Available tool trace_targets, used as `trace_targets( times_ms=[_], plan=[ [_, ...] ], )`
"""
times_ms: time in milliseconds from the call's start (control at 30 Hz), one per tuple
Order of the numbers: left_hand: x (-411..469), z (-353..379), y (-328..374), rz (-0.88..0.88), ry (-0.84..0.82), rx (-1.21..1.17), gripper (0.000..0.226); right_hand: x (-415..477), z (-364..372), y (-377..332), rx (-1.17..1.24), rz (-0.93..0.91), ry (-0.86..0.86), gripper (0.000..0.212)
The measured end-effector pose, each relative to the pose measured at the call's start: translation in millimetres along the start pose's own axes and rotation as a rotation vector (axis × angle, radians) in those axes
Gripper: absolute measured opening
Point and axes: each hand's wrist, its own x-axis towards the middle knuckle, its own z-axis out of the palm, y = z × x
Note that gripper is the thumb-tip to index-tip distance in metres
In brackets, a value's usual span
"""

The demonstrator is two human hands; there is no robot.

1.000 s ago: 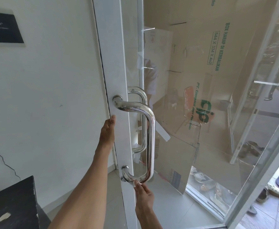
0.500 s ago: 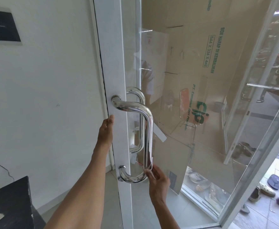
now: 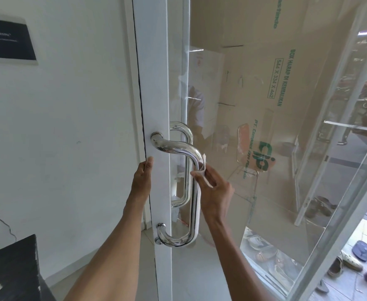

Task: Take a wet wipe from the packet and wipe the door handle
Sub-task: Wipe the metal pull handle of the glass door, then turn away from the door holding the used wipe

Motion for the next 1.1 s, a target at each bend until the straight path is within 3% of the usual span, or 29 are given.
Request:
trace_targets(
  times_ms=[100, 200, 433, 567, 700, 867, 1100],
  plan=[
    [-0.4, -1.5, 1.8, 0.029, 0.002, 0.028, 0.070, 19.5, 1.5, -21.6, -0.040, -0.096, -0.031, 0.037],
    [-0.1, 1.1, 2.0, 0.035, 0.022, 0.084, 0.060, 37.6, 0.7, -45.1, -0.232, -0.205, -0.182, 0.042],
    [-3.5, 0.7, 5.9, 0.030, 0.003, 0.135, 0.066, 54.4, 45.8, -94.5, -0.720, -0.434, -0.473, 0.023],
    [-6.4, -3.8, 12.5, 0.024, -0.020, 0.177, 0.062, 45.5, 90.2, -105.8, -1.049, -0.563, -0.459, 0.008],
    [-10.9, -25.6, 6.7, 0.024, -0.081, 0.141, 0.057, 42.9, 120.5, -108.0, -0.835, -0.533, -0.392, 0.012],
    [-25.2, -87.1, -24.1, 0.042, 0.135, 0.206, 0.038, 19.4, 150.1, -110.8, -0.450, -0.513, -0.429, 0.012],
    [-48.2, -195.6, -34.3, -0.026, 0.299, 0.231, 0.035, -25.0, 224.6, -76.0, -0.247, -0.136, -0.623, 0.014]
  ],
)
